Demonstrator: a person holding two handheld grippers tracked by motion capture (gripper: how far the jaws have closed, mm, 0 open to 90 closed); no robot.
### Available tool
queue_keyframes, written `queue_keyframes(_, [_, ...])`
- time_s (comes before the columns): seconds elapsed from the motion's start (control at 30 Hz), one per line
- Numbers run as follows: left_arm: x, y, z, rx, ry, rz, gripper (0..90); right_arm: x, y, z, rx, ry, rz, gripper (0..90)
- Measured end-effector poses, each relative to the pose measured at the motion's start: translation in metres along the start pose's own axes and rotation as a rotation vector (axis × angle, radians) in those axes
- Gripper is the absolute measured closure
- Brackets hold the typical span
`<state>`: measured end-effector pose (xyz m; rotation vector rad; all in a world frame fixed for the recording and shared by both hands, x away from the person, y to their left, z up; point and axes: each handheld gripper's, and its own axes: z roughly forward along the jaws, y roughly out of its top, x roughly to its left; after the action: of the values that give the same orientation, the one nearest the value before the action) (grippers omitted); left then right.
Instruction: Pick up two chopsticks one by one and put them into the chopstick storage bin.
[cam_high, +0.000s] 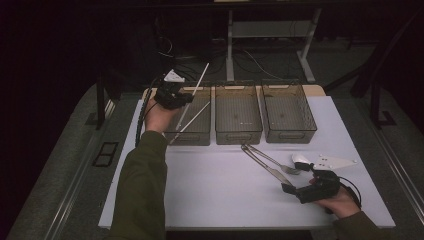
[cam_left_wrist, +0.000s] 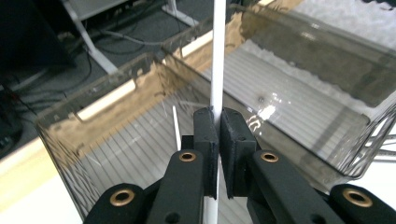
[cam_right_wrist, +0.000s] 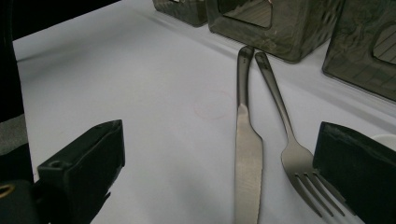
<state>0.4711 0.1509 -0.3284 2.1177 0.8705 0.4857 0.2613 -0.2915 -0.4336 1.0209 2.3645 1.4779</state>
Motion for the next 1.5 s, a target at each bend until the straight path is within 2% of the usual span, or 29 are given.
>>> queue_keyframes(0.1, [0.004,-0.008,0.006,0.048,0.002,-0.011,84.9,0.000,0.000,0.000,-0.001,0.001,-0.001,2.3])
queue_keyframes(0.23, [0.007,-0.019,0.014,0.084,-0.003,-0.046,84.9,0.000,0.000,0.000,0.001,0.002,-0.001,2.3])
queue_keyframes(0.3, [0.009,-0.023,0.017,0.109,-0.008,-0.046,84.9,0.000,0.000,0.000,0.001,0.003,-0.001,2.3])
queue_keyframes(0.57, [0.011,-0.030,0.027,0.157,-0.010,-0.063,84.6,0.000,0.000,0.000,-0.001,0.003,0.003,2.3])
queue_keyframes(0.77, [0.010,-0.032,0.035,0.188,0.034,-0.072,84.4,0.000,0.000,0.000,0.000,0.002,0.003,2.3])
queue_keyframes(0.9, [0.010,-0.033,0.040,0.218,0.047,-0.078,83.9,0.000,0.000,0.000,0.000,0.003,0.003,2.3])
queue_keyframes(1.13, [0.010,-0.034,0.046,0.229,0.055,-0.087,83.4,0.000,0.000,0.000,0.001,0.003,-0.002,2.3])
queue_keyframes(1.23, [0.011,-0.036,0.048,0.247,0.063,-0.087,82.9,0.000,0.000,0.000,-0.001,0.004,-0.002,2.3])
queue_keyframes(1.33, [0.011,-0.038,0.049,0.260,0.069,-0.092,78.0,0.000,0.000,0.000,-0.002,0.004,-0.002,2.3])
queue_keyframes(1.5, [0.009,-0.036,0.045,0.240,0.066,-0.084,74.3,0.000,0.000,0.000,-0.001,0.005,-0.002,2.3])
